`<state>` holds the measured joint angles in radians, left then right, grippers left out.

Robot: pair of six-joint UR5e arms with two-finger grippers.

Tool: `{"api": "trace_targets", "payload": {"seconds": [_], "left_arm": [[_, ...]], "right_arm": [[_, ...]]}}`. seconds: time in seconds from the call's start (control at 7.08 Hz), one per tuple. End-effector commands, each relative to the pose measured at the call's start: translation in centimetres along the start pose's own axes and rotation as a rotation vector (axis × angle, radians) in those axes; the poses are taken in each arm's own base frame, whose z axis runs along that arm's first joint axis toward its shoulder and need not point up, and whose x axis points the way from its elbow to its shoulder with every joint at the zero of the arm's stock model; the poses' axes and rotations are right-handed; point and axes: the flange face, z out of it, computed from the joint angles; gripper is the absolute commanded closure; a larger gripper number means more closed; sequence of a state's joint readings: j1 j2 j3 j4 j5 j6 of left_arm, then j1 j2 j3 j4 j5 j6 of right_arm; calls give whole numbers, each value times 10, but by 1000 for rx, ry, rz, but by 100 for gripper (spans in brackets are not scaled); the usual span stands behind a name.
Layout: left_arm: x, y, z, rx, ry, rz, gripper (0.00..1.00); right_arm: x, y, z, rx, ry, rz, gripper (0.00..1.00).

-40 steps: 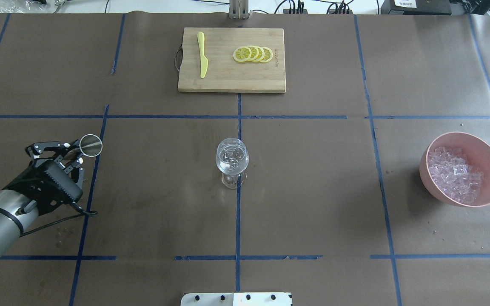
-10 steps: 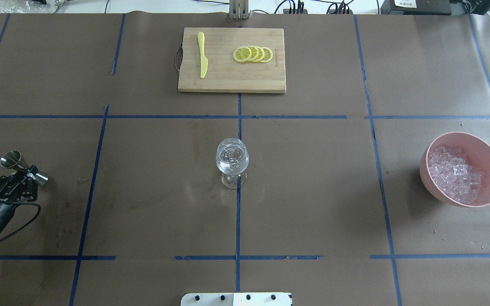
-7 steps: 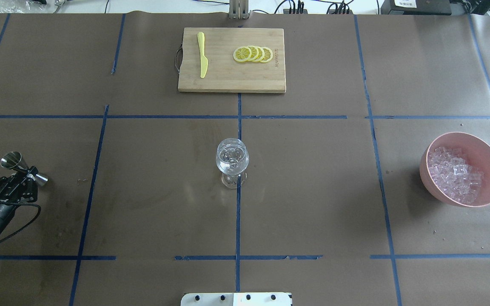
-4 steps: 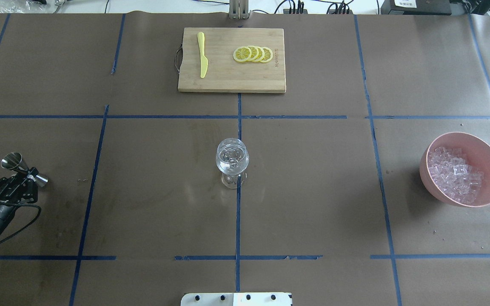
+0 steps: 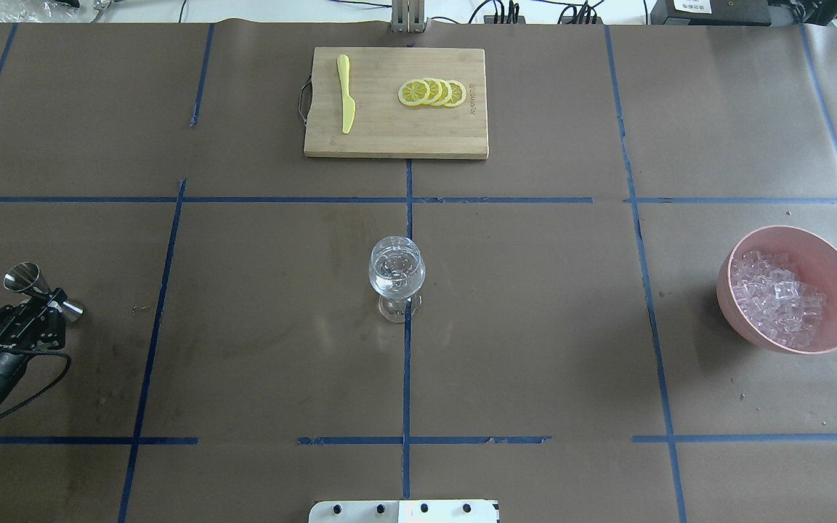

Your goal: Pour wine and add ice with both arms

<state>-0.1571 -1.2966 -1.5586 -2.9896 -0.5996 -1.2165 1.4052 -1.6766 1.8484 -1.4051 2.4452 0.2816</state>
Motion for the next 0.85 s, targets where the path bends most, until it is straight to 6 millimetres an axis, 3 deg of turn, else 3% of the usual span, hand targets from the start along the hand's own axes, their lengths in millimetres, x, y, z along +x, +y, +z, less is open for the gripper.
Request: {"api": "trace_targets", "payload": {"seconds": [0.0,0.14,0.42,0.56,0.71], "left_arm": [[1,1,-1,-4,3,1,58],[1,2,-1,-6,3,4,43],[0,2,-1,-6,3,4,36],[-1,2,-1,-7,3,7,25],[-1,1,-3,-17,6,10,6]], "right_arm": [[0,0,0,0,0,1,0],[0,0,0,0,0,1,0],[0,0,0,0,0,1,0],[0,0,0,0,0,1,0],[0,0,0,0,0,1,0]]}}
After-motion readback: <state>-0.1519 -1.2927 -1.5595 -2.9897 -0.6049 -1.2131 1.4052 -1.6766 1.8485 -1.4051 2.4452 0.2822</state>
